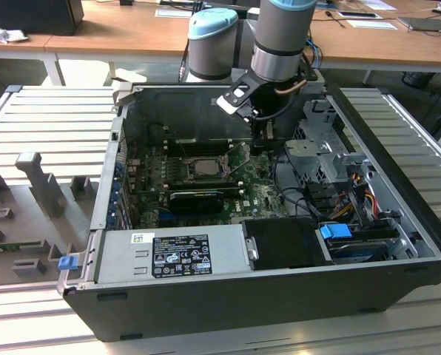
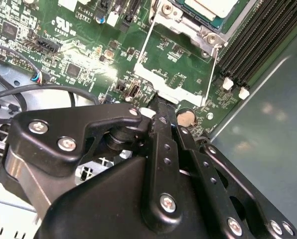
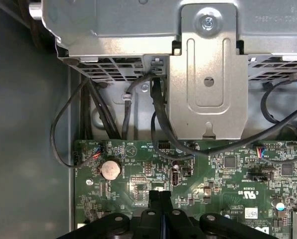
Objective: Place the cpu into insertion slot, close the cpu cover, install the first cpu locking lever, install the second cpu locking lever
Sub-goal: 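Close the cpu cover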
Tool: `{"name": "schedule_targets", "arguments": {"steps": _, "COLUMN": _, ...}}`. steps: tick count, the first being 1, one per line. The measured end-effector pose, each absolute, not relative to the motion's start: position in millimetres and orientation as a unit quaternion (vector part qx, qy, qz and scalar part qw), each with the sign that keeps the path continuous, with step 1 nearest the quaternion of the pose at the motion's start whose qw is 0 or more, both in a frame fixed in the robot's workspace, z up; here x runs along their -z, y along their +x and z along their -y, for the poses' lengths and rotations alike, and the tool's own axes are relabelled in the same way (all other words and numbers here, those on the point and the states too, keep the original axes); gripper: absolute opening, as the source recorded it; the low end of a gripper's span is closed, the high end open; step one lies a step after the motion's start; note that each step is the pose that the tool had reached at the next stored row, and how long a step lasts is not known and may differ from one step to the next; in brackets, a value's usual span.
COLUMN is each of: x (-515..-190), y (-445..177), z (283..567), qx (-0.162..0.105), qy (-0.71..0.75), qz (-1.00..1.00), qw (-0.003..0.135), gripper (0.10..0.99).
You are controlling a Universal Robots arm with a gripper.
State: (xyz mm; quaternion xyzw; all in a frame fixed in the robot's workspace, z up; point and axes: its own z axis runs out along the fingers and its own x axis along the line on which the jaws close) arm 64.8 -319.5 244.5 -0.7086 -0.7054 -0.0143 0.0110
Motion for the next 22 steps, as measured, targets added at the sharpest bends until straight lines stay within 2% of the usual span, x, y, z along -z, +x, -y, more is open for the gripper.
{"name": "schedule_targets", "arguments": {"steps": 22, "x": -244.5, "y": 50.0, "z": 319.6, "qx": 0.014, "qy": -0.709, "qz": 0.705, "qw": 0.011, "gripper": 0.106}}
